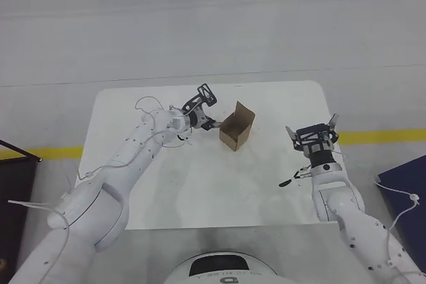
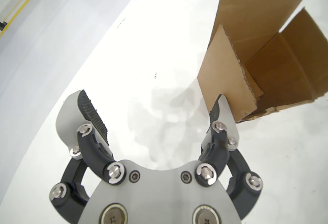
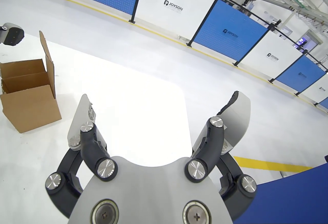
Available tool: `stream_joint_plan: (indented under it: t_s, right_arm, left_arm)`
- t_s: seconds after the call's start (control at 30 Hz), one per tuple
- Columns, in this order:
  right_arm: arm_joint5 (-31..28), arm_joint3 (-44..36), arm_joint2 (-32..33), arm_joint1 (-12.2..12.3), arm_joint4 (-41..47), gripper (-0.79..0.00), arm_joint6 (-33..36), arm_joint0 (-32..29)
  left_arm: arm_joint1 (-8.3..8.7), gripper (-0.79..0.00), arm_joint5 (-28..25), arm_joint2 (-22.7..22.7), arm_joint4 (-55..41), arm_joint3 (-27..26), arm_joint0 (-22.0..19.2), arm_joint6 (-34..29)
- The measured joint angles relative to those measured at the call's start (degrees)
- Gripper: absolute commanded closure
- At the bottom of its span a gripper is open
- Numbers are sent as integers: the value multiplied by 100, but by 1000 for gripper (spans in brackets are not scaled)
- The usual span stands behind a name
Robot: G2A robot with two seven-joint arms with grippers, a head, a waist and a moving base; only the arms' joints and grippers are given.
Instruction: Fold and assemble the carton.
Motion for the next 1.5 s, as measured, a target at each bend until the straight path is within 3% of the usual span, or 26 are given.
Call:
stream_joint_plan:
  t_s: [0.37,0.6,0.73,1.03,1.17,1.37,1.5]
  right_arm:
    - [-791,480,-302,-148,129,-785,415,603]
    - [-1337,653,-262,-246,1006,-785,698,902]
    - [-1382,682,-215,-264,1403,-785,826,989]
    - [-1387,683,-218,-264,1346,-785,818,981]
    - [-1819,799,-74,-281,1962,-785,984,1000]
    - [-2289,951,-105,-321,2455,-785,1391,1131]
    - [-2227,1043,-353,-389,2459,-714,1623,1336]
  left_arm:
    - [44,-785,-505,77,454,-526,191,302]
    - [203,-785,-658,-133,578,-647,306,845]
    - [338,-785,-656,-328,631,-641,322,1098]
    - [383,-785,-684,-491,404,-671,416,1332]
    - [546,-785,-1259,-867,-40,-471,543,1982]
    - [764,-785,-2025,-1039,242,-386,608,2472]
    - [831,-785,-2301,-1005,578,-449,608,2565]
